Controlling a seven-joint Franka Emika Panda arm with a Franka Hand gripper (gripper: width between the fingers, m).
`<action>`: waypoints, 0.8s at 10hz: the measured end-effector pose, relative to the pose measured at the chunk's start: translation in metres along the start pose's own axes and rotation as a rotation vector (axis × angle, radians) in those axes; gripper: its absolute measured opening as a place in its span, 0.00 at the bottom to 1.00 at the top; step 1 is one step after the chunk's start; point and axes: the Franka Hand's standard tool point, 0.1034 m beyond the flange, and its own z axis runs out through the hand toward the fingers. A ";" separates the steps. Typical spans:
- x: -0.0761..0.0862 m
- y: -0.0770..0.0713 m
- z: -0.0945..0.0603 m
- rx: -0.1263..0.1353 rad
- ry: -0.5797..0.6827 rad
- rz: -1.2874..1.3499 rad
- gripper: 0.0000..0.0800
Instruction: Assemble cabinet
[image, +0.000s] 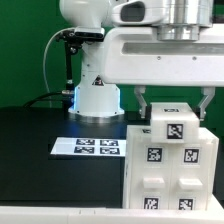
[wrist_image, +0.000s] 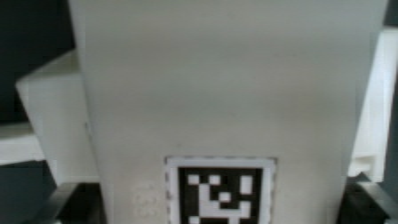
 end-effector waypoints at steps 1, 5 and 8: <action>0.000 0.002 0.001 -0.001 -0.001 0.055 0.69; -0.001 0.009 0.003 -0.003 -0.013 0.435 0.69; -0.004 0.010 0.002 0.029 -0.061 0.914 0.69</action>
Offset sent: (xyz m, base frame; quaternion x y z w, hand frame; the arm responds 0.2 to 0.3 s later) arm 0.0000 0.0000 0.0000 0.0000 0.0000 0.1296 0.9916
